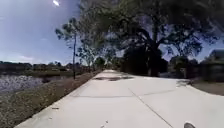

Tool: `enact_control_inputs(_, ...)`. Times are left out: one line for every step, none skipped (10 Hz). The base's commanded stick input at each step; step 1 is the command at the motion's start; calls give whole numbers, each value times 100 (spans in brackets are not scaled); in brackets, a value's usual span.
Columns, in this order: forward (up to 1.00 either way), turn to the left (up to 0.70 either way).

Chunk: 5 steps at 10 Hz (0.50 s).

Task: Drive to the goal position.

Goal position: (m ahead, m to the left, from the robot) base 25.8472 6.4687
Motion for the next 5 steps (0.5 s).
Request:
enact_control_inputs(100, 0)
enact_control_inputs(100, 0)
enact_control_inputs(100, 0)
enact_control_inputs(100, 0)
enact_control_inputs(100, 0)
